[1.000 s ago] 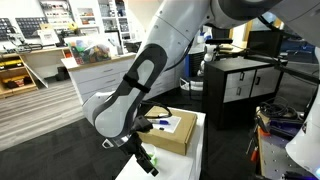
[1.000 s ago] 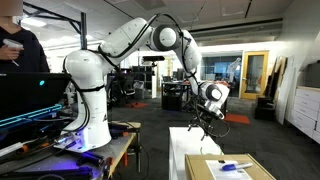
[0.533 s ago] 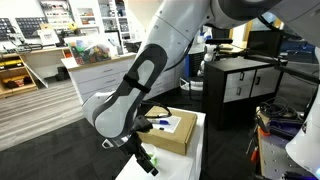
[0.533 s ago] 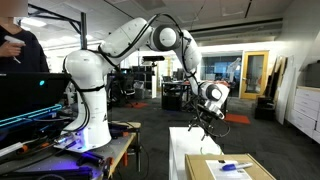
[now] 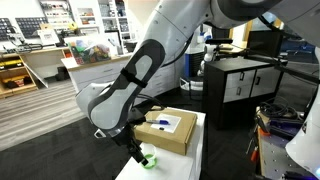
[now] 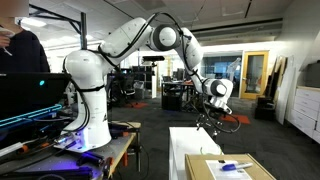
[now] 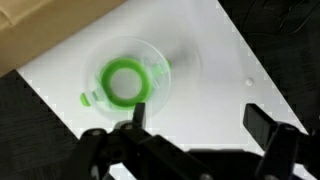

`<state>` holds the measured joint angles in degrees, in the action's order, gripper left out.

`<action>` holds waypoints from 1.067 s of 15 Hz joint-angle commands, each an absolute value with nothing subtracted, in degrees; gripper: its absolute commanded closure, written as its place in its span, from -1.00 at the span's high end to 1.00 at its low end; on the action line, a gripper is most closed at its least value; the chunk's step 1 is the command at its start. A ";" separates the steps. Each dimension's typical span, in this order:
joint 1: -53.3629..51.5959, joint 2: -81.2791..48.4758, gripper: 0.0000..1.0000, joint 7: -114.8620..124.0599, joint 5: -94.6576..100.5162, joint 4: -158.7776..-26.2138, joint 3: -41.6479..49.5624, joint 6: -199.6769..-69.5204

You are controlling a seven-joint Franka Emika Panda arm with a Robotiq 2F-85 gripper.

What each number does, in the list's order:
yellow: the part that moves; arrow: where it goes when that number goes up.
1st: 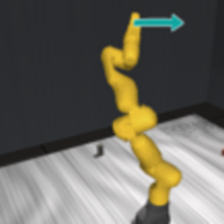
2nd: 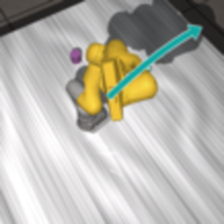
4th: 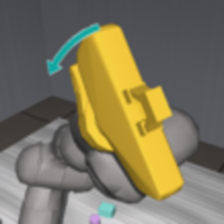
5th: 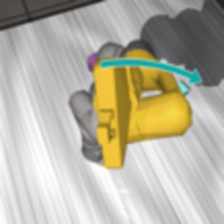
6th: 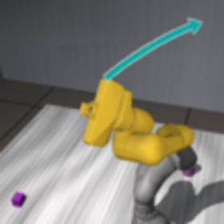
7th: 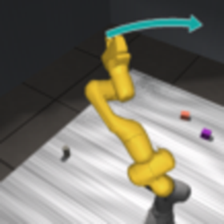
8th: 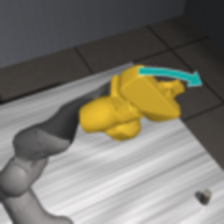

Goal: Take the marker from the top of the box and put it in the cup

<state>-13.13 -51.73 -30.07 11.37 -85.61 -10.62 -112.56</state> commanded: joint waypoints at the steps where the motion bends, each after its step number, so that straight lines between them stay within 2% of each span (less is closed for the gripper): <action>1: -12.15 -50.16 1.00 -27.46 12.94 -85.44 -9.79 -116.40; 7: -10.82 -46.82 1.00 -21.67 13.12 -87.97 -7.03 -123.59; 16: -9.97 -40.77 1.00 -10.70 12.89 -93.46 -3.08 -126.46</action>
<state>-10.40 -45.39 -14.95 12.19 -87.10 -3.88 -123.95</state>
